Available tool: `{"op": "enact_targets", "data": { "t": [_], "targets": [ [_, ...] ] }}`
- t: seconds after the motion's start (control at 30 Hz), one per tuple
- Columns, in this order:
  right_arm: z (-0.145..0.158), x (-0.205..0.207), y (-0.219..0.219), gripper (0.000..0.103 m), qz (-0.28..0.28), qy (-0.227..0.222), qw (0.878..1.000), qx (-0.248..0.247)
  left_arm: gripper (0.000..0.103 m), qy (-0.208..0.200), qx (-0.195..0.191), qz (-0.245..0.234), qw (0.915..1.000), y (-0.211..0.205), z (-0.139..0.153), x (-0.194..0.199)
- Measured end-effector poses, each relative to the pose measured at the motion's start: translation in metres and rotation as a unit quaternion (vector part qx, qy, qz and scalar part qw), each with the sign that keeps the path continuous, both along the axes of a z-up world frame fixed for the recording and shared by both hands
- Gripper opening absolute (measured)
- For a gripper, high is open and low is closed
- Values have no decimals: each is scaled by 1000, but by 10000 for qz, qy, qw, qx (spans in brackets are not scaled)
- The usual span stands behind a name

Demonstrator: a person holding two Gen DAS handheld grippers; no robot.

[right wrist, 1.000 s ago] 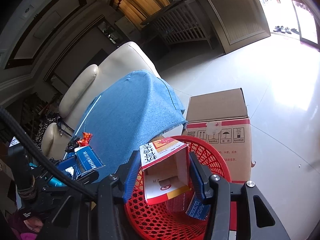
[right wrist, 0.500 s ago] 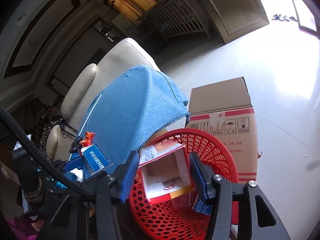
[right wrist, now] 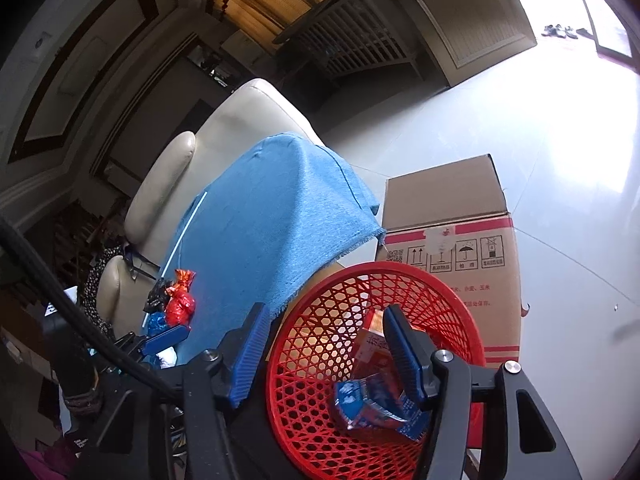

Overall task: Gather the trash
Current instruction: 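Drop the blue carton into the red basket with the left gripper, then grasp the red plastic bag with the right gripper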

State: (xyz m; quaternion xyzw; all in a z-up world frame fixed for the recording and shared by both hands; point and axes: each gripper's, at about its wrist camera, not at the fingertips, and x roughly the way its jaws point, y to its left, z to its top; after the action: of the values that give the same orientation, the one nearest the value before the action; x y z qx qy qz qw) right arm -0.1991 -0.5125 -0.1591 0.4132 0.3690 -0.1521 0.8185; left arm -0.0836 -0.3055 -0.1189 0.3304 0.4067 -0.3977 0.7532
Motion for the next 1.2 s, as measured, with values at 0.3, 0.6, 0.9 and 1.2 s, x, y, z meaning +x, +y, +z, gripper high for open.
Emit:
{"op": "enact_targets", "data": {
  "t": [0.3, 0.6, 0.9, 1.2],
  "targets": [
    [11, 44, 29, 62, 481, 18, 9987, -157, 74, -344, -269, 865, 9953, 71, 17, 40],
    [16, 142, 104, 62, 1686, -138, 9856, -39, 75, -231, -245, 2577, 9656, 193, 5, 106],
    [-18, 264, 168, 62, 2425, 64, 9693, 410, 75, 35, -592, 3499, 9349, 262, 5, 137],
    [-72, 332, 210, 49, 2504, 956, 9601, 802, 75, 298, -834, 3585, 9293, 276, 0, 141]
  ]
}}
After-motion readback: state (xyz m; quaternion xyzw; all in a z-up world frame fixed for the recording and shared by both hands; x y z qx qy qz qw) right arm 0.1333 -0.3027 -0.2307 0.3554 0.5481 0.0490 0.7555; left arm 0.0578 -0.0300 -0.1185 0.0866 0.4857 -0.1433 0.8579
